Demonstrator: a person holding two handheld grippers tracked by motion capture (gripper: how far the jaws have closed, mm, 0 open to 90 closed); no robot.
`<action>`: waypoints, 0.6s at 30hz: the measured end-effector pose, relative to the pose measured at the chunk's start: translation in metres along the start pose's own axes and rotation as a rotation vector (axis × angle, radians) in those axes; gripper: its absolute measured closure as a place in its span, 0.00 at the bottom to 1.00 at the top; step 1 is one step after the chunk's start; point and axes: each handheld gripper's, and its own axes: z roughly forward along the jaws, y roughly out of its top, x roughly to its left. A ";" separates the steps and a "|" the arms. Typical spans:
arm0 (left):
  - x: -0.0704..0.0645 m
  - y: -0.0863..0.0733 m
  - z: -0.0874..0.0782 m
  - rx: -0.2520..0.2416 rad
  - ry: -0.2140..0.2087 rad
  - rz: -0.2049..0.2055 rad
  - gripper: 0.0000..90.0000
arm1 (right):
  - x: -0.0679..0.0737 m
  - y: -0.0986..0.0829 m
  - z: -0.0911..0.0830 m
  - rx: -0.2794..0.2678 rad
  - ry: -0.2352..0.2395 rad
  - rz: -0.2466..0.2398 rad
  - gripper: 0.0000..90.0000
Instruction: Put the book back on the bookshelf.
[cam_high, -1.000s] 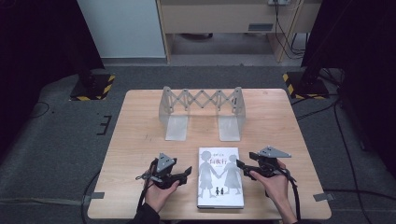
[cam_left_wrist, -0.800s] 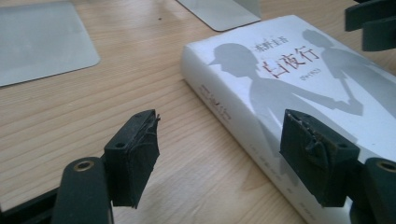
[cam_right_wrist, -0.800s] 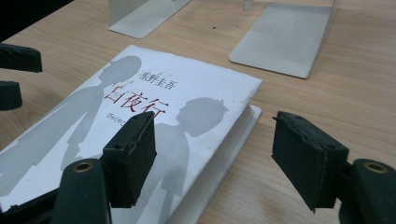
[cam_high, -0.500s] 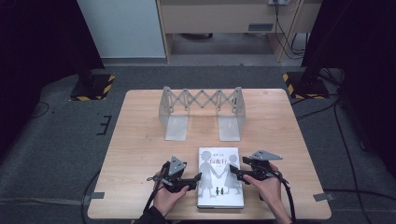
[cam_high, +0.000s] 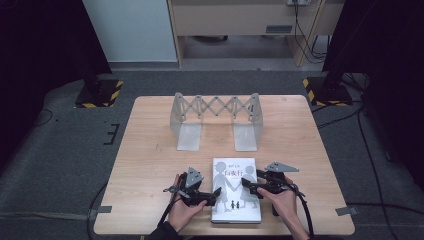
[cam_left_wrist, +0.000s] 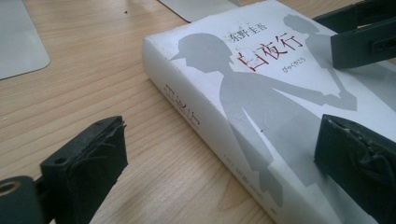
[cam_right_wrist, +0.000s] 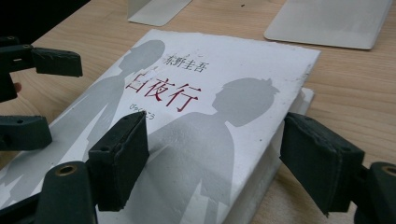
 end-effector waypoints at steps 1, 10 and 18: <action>-0.001 0.000 0.001 -0.004 -0.004 -0.002 0.02 | 0.000 0.000 0.000 0.000 0.000 0.000 0.26; -0.002 0.000 0.004 -0.004 -0.013 -0.018 0.00 | 0.002 -0.001 0.004 -0.011 0.010 0.002 0.25; 0.000 0.001 0.001 0.003 -0.029 -0.029 0.02 | 0.005 0.005 -0.002 -0.042 0.010 -0.017 0.26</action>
